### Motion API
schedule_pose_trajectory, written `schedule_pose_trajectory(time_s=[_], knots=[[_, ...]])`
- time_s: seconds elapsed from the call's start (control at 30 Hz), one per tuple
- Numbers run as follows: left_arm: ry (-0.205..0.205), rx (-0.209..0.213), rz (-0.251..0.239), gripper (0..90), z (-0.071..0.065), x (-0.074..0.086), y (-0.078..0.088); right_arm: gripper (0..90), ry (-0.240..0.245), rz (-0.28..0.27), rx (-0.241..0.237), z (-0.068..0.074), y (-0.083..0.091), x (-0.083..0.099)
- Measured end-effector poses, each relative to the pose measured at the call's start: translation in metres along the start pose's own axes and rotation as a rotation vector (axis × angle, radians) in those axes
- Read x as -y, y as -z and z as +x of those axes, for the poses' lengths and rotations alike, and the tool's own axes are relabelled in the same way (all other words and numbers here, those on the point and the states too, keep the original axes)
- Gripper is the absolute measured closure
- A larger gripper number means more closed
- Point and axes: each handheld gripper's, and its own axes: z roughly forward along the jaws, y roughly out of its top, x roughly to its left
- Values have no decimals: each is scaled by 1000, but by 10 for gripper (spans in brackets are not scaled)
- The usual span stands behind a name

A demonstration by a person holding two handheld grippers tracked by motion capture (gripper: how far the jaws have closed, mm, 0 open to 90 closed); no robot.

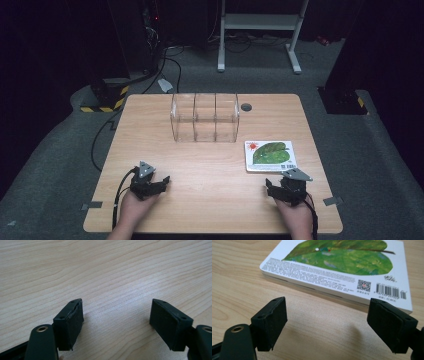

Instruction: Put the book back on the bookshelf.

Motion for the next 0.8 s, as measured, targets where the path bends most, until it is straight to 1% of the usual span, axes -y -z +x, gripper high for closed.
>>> schedule_pose_trajectory(time_s=[0.1, 0.13, 0.2, 0.23, 0.37, 0.4, 0.47, 0.53, 0.57, 0.63, 0.7, 0.8], knots=[[1, -3, 1, 269, 0, 0, 0, 163, -17, -19, -2, -3, 2, -3], [1, -3, 1, 270, 0, 0, 0, 168, -14, -26, 1, -5, 2, -4], [4, -3, 0, 273, 0, 0, 0, 192, -21, -29, 7, -8, 1, -7], [5, -4, 0, 273, 0, 0, 0, 194, -17, -34, 12, -10, 0, -9], [7, -8, 1, 273, 0, 0, 1, 194, -35, -42, 39, -20, -7, -23], [7, -9, 0, 273, 0, 0, 1, 194, -41, -41, 39, -23, -9, -26], [5, -8, 0, 275, 0, 0, 1, 193, -63, -15, 44, -32, -18, -34], [5, -8, 1, 275, 0, 0, 1, 196, -111, 4, 45, -43, -27, -39], [5, -8, 0, 275, 0, 0, 1, 208, -126, 6, 42, -48, -30, -41], [6, -8, 0, 275, -1, 0, 1, 217, -131, 15, 49, -56, -36, -45], [5, -8, 0, 275, -1, 0, 1, 213, -156, 42, 45, -64, -43, -48], [-2, -4, -3, 288, -1, 1, 1, 217, -197, 55, 32, -72, -52, -52]])
